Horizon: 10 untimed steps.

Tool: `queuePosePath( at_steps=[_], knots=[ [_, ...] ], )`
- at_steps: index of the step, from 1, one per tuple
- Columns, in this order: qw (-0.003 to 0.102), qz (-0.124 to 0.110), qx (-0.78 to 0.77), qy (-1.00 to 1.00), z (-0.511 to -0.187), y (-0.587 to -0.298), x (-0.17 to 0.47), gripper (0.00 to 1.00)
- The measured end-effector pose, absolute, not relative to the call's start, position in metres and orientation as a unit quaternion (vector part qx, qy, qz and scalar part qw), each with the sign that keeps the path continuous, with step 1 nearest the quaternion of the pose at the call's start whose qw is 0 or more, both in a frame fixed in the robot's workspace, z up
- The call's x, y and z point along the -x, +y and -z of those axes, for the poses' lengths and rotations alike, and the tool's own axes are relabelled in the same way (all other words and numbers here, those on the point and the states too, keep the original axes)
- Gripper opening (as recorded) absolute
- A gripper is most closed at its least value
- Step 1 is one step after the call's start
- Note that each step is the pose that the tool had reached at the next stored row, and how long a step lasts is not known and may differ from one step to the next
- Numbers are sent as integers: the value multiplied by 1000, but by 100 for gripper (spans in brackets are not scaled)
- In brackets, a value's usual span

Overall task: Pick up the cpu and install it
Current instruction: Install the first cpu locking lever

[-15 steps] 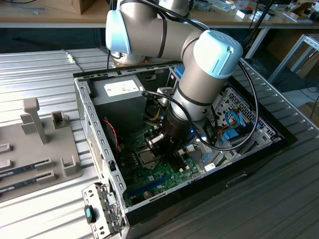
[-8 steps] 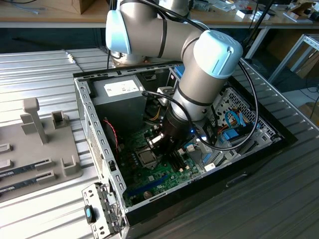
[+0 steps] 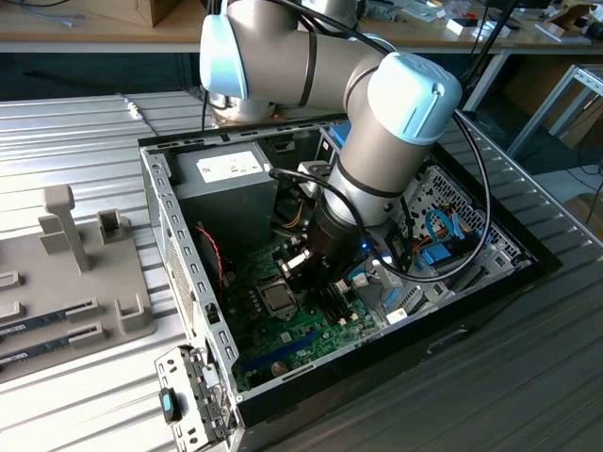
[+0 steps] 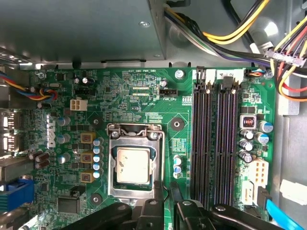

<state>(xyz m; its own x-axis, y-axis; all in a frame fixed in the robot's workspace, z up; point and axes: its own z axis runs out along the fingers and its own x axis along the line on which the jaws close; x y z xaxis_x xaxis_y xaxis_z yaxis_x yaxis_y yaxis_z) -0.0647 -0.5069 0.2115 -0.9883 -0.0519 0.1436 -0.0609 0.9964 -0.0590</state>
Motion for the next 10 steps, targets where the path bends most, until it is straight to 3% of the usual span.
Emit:
queuePosePath(
  at_steps=[10],
  knots=[
    [71,-31,-28,-997,-214,-505,65,18]
  ],
)
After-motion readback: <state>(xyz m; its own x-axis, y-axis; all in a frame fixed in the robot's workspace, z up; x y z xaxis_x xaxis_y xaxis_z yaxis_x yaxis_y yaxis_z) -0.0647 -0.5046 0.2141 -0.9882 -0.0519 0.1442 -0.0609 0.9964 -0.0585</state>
